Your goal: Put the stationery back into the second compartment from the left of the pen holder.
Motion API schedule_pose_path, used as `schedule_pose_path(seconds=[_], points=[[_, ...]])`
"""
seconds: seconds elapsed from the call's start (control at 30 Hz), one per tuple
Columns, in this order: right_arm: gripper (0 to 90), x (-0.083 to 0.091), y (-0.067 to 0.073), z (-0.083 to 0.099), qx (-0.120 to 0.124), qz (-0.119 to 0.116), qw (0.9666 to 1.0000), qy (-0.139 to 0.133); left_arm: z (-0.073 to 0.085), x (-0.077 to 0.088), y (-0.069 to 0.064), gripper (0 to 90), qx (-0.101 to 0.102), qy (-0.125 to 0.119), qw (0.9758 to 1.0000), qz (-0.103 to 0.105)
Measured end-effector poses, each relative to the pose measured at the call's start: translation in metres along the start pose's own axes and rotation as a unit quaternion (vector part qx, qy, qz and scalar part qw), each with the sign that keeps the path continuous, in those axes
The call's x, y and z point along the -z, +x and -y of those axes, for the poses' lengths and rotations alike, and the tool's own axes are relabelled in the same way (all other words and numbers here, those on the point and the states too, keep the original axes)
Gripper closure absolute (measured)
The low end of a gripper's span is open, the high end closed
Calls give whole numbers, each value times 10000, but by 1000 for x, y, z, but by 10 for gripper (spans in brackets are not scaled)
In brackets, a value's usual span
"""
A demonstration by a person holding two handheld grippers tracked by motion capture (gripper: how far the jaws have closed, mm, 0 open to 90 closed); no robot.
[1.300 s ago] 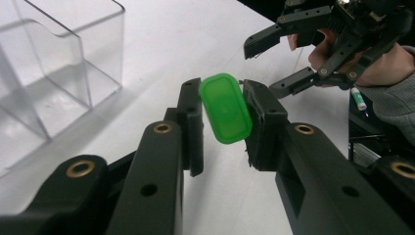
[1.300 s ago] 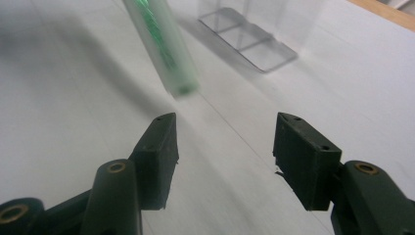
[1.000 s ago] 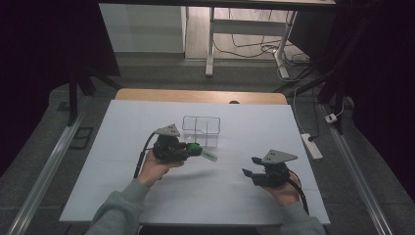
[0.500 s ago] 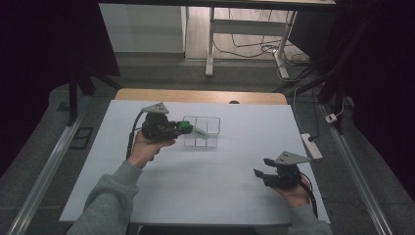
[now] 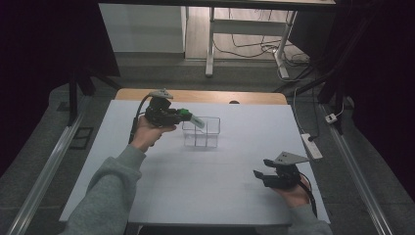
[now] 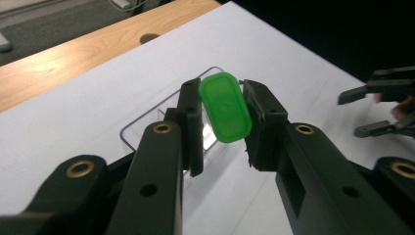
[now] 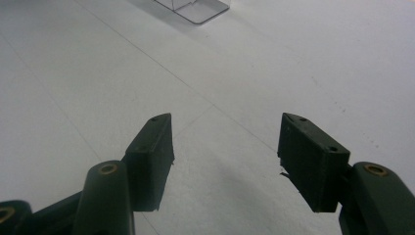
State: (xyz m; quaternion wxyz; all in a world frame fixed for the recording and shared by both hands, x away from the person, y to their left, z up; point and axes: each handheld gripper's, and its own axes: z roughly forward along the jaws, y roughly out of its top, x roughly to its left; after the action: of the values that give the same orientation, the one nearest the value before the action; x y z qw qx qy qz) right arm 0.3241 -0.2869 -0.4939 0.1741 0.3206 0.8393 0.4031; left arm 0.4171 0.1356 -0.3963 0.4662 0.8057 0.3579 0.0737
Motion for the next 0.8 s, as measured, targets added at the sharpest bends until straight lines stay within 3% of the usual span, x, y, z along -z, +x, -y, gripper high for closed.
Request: schedule_pose_path(seconds=[0.3,0.43,0.53,0.8], points=[[379,-2,-1,1,-34,-12,10000,42,-8,-18,1,692,-142,210,9997,-20],[375,-2,-1,1,-25,-9,10000,56,-6,-23,-2,468,-346,336,9986,-204],[371,-2,-1,1,-14,-1,10000,71,-2,-19,-3,395,-385,300,9984,-274],[370,0,-2,3,-40,47,9999,99,30,3,-3,391,-445,203,9984,-297]])
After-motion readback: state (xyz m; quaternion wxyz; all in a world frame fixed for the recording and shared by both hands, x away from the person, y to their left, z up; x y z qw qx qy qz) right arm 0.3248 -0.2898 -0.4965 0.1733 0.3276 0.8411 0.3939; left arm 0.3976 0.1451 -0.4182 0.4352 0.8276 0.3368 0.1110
